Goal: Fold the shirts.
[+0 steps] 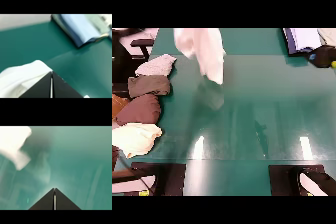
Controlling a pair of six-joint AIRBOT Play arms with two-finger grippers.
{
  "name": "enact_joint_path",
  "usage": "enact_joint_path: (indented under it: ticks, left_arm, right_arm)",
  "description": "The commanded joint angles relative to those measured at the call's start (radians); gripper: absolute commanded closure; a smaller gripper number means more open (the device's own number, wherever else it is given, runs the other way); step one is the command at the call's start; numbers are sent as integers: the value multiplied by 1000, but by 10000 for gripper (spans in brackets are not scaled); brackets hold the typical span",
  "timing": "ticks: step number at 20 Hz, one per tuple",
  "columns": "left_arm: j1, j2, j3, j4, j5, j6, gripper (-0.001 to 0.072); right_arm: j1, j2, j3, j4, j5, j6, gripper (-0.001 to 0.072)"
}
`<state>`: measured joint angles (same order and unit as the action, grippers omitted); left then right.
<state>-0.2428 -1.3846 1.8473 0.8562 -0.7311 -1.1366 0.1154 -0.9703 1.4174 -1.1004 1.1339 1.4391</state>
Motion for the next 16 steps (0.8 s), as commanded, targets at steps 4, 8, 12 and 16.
enact_joint_path:
  ticks: [4, 8, 12, 16]
  left_arm:
    - [-85, 196, 40, 4, -346, 56, 683]
    - [-203, 165, -72, 3, -426, 31, 337]
    - [-192, 154, -166, 132, -430, -50, 164]
    - [0, 154, -280, 312, -437, -229, 163]
  right_arm:
    - [-77, 23, 158, 0, 64, 0, 699]
    - [-79, -29, 223, 7, 129, 0, 698]
    - [-79, -44, 220, 9, 169, 0, 699]
    - [-79, -42, 220, 10, 187, 0, 698]
